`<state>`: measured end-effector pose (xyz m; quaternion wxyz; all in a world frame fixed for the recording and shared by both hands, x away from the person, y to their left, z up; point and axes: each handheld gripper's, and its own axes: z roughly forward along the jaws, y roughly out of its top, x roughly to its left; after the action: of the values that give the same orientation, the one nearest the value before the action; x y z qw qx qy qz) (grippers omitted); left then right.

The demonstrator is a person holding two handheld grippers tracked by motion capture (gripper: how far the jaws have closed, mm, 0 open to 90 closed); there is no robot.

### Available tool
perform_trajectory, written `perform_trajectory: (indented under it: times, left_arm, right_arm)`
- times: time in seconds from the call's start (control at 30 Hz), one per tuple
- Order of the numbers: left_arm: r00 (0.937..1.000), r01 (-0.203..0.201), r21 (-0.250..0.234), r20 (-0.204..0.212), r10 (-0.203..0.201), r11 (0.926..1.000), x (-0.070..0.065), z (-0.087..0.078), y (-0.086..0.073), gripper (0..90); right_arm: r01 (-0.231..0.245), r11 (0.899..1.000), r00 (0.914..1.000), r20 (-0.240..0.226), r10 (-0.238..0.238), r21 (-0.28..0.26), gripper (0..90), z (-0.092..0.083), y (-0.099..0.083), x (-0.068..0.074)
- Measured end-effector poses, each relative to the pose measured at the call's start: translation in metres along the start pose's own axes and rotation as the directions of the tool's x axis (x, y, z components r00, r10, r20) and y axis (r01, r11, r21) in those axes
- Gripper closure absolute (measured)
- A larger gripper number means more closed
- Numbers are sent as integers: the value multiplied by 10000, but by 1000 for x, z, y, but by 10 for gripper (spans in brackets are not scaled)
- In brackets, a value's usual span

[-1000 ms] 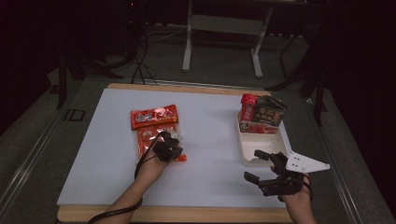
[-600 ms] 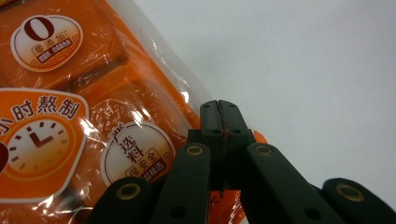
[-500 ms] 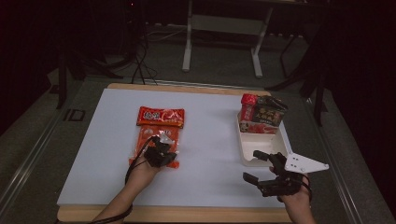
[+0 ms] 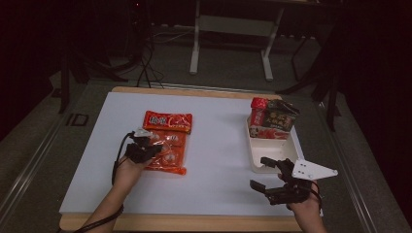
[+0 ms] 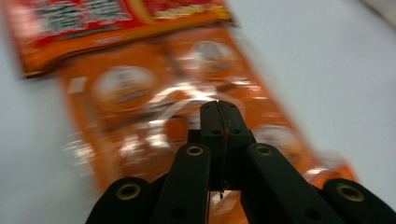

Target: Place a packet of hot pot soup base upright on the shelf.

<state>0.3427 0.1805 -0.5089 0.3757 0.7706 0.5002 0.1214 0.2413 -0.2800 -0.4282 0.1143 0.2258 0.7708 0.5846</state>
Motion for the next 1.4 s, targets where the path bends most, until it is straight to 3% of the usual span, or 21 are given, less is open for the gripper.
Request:
perform_trajectory:
  times: [0.1,0.3,0.37,0.5,0.9,1.1,1.3,1.4]
  left_arm:
    - [9992,306,-92,-252,-308,9995,14,1,-2,900]
    - [9975,416,-251,-556,-430,9988,28,6,2,900]
    - [9953,749,-507,-573,-778,9959,36,11,7,900]
    - [9924,715,-385,-973,-749,9967,43,21,14,900]
    - [9883,293,-427,-1486,-354,9987,49,47,34,900]
    - [9840,337,-339,-1740,-391,9989,53,54,41,900]
    - [9878,668,66,-1418,-652,9977,60,61,45,900]
    - [9915,553,279,-1197,-516,9981,58,62,46,900]
  right_arm:
    - [-21,10000,10000,12,21,-10,147,1,0,0]
    - [-11,10000,10000,-15,11,66,147,2,-1,0]
    - [-16,10000,10000,-21,16,66,148,1,-1,0]
    - [-86,9999,10000,5,86,66,148,1,-2,-1]
    - [-164,9998,9999,-2,164,134,148,1,-5,-4]
    - [-174,9998,9998,-12,174,103,147,0,-5,-5]
    - [-206,9997,9998,-2,206,116,148,0,-6,-4]
    - [-234,9996,9997,-15,234,125,148,1,-6,-5]
